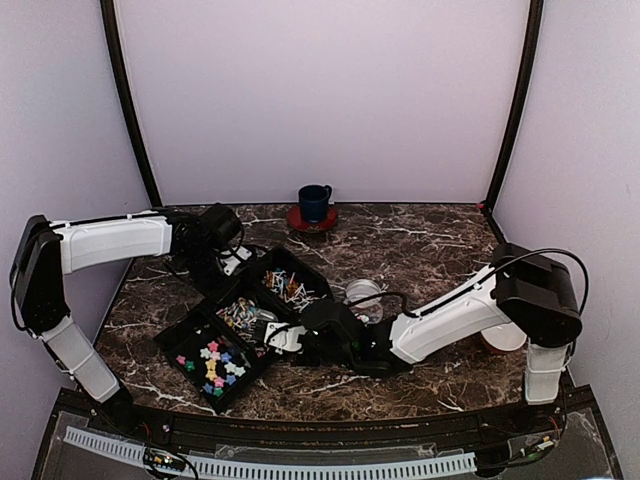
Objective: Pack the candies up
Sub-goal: Scoop the fake candies from the storage box.
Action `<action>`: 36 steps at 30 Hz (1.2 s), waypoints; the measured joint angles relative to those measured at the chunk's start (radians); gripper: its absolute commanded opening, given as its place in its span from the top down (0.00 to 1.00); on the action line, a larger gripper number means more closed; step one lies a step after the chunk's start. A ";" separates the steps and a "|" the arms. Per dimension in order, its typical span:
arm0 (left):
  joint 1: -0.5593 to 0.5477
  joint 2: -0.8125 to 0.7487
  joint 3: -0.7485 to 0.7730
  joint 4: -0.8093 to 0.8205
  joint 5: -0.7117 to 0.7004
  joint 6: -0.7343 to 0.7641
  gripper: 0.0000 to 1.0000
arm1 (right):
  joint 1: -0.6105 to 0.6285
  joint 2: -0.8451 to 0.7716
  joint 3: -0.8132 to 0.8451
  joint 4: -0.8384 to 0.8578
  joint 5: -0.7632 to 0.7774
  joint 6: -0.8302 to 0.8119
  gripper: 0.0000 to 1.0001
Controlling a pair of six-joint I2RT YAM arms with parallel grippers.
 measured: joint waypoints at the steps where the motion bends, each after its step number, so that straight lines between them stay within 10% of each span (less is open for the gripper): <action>1: 0.003 0.000 0.003 -0.008 -0.007 -0.004 1.00 | 0.000 0.000 0.040 -0.063 -0.001 0.003 1.00; 13: 0.013 -0.069 0.046 -0.059 -0.068 -0.034 1.00 | -0.011 -0.016 0.306 -0.465 -0.022 0.209 1.00; 36: -0.008 -0.064 0.058 -0.060 -0.057 -0.057 1.00 | -0.043 -0.080 0.272 -0.552 -0.126 0.413 1.00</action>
